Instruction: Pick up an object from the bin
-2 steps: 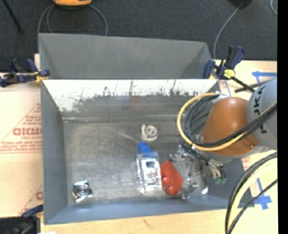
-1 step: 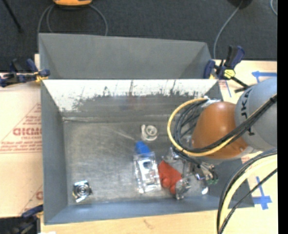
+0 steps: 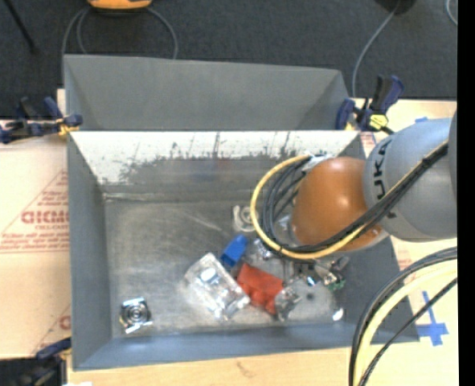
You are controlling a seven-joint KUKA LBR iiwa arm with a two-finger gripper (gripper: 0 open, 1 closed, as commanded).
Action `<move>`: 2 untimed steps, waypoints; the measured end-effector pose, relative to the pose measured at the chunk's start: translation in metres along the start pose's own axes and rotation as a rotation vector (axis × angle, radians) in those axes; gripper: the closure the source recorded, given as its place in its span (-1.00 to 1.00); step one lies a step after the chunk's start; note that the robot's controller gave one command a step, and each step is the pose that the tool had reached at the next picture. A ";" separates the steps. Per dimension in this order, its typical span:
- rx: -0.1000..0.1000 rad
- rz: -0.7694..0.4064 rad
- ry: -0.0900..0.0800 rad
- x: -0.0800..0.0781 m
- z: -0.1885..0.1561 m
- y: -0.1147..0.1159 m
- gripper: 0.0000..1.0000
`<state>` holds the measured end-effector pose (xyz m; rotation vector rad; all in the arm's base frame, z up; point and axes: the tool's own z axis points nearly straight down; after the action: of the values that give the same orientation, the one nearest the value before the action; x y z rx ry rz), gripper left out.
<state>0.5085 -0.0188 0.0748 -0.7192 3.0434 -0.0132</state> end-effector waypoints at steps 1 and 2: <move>0.000 -0.003 -0.002 -0.001 0.000 0.000 1.00; -0.013 -0.778 0.003 -0.002 -0.026 -0.003 1.00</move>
Offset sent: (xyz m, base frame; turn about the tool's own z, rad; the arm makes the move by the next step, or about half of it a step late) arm 0.0000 0.0000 0.0000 0.0000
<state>0.5117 -0.0205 0.1011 -1.8256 2.5515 -0.0031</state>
